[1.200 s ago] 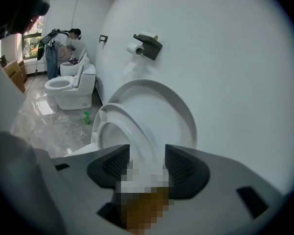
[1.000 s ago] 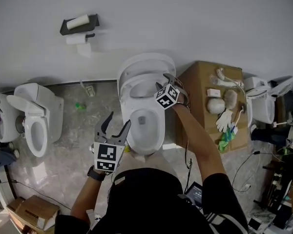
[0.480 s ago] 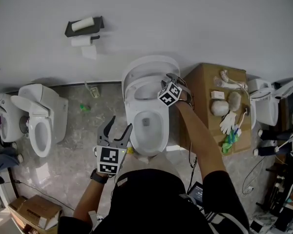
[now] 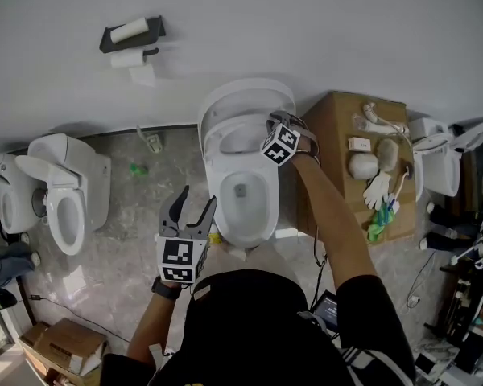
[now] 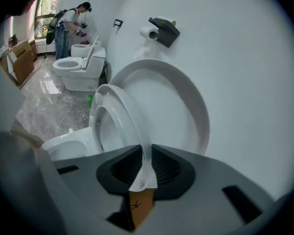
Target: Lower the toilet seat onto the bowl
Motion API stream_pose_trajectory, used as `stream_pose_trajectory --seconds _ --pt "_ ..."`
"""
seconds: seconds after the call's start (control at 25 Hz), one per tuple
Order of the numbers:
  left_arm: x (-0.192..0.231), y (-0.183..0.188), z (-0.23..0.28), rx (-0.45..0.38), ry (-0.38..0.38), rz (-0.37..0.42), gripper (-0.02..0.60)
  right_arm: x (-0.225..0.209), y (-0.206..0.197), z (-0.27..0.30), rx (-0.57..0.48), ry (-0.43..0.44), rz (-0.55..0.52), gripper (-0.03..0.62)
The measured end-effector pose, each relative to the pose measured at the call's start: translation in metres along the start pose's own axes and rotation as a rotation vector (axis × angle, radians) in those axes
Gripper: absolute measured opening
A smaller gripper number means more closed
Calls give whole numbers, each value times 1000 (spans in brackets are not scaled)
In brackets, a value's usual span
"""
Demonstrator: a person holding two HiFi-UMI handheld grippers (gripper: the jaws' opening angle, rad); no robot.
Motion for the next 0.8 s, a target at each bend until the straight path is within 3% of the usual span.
stream_pose_trajectory --seconds 0.32,0.8 --pt "-4 -9 5 11 -27 -10 261 0 4 -1 43 22 -60 46" --pt "-6 -29 -2 54 -74 -18 258 12 -6 -14 104 40 -34 46"
Point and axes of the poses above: the fingertips, and each gripper's own axes: z forward along the fingers, x to its left, y out of its top, the point moved 2 cm from there along -z, backward along the fingers, and after that the axes turned 2 degrees about y, right-handed, at the moved point
